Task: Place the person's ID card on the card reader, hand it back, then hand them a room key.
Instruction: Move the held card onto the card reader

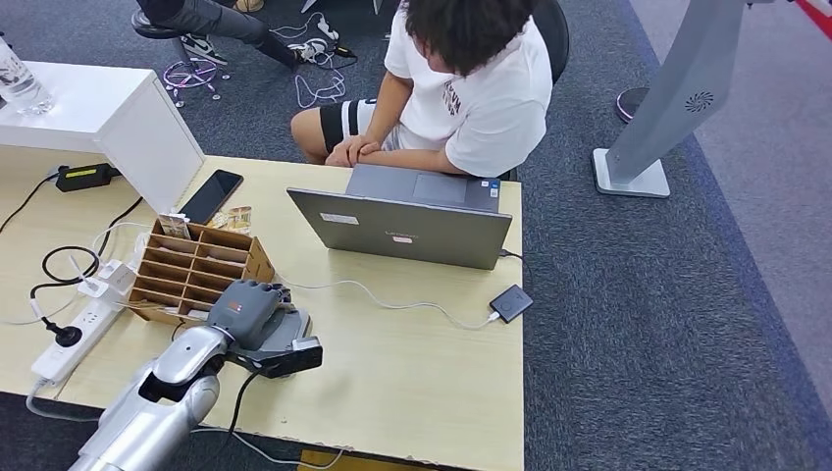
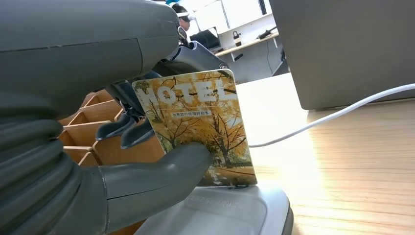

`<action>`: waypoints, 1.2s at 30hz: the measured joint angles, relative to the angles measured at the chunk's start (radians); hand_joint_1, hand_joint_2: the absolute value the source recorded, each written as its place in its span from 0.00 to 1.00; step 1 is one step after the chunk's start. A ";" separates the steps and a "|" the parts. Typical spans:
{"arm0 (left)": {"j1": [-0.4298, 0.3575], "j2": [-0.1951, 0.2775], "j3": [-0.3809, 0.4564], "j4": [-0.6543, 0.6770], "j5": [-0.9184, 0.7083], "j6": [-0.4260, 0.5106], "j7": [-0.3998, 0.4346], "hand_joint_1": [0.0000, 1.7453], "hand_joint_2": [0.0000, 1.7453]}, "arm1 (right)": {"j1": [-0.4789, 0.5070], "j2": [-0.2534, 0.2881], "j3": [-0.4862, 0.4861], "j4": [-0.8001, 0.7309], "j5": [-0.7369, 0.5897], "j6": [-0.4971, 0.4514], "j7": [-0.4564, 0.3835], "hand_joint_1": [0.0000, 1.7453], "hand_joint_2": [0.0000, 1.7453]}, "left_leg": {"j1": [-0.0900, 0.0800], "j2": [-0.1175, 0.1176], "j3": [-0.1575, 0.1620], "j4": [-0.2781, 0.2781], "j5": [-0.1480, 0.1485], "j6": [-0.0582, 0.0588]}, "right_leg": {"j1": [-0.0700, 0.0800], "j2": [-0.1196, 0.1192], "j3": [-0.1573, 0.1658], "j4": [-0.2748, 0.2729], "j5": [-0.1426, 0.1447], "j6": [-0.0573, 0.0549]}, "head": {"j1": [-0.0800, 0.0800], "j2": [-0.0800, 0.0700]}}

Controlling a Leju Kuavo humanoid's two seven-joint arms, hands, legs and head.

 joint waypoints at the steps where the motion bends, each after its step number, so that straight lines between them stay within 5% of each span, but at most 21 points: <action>1: 0.004 0.001 0.000 -0.005 0.001 0.002 0.000 1.00 1.00 | 0.000 0.000 -0.001 0.000 -0.001 0.000 0.000 0.00 1.00 | 0.000 0.000 0.000 0.000 0.000 0.000 | 0.000 0.000 0.000 0.000 0.000 0.000 | 0.000 0.000; 13: 0.166 0.021 0.000 -0.219 0.003 0.081 -0.001 1.00 1.00 | 0.009 0.001 -0.022 0.000 -0.027 -0.011 -0.002 0.00 1.00 | 0.000 0.000 -0.001 0.000 0.000 0.001 | 0.000 0.000 -0.001 0.000 0.000 0.000 | 0.000 0.000; 36: 0.290 0.027 0.006 -0.349 -0.058 0.089 0.037 1.00 1.00 | 0.016 0.001 -0.037 0.000 -0.039 -0.011 0.000 0.00 1.00 | 0.000 0.000 -0.001 0.000 0.000 0.001 | 0.000 0.000 -0.001 0.000 0.000 0.000 | 0.000 0.000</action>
